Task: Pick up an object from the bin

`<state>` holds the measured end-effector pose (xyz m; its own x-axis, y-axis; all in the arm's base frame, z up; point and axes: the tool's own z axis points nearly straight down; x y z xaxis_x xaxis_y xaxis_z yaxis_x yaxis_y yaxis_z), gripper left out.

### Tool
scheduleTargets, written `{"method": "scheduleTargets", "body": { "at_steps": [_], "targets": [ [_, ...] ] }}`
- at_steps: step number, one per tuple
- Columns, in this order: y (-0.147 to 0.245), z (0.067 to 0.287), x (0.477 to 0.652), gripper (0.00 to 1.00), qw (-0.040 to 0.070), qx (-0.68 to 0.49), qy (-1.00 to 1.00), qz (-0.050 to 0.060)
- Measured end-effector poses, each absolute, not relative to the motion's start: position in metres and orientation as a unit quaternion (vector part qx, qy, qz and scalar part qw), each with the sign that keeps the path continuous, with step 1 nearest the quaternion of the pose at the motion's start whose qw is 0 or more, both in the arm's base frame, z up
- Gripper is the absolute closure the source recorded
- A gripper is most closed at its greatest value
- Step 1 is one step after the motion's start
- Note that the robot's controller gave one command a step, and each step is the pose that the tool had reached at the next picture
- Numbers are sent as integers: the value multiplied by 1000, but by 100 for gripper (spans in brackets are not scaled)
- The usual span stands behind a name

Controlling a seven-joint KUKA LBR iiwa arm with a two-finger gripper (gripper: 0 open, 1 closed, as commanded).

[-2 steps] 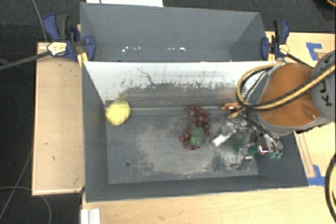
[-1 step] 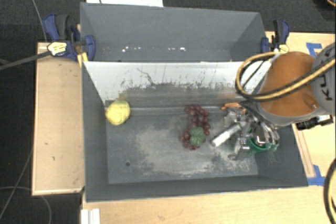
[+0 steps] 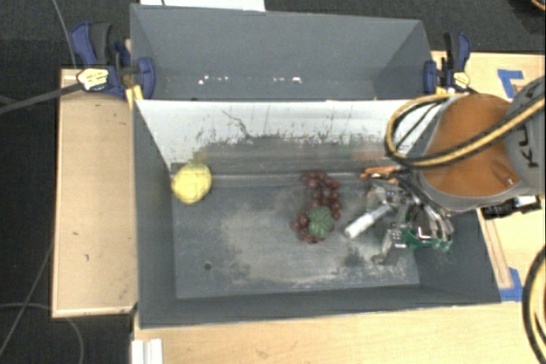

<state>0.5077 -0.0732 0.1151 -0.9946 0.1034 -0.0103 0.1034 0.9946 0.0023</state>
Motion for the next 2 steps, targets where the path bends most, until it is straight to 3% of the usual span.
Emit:
{"method": "scheduleTargets", "body": {
  "at_steps": [1, 2],
  "targets": [
    [-78, 119, 565, 0, 8, -63, 998, 0],
    [-88, 221, 539, 0, 1, 17, 1000, 1]
  ]
}}
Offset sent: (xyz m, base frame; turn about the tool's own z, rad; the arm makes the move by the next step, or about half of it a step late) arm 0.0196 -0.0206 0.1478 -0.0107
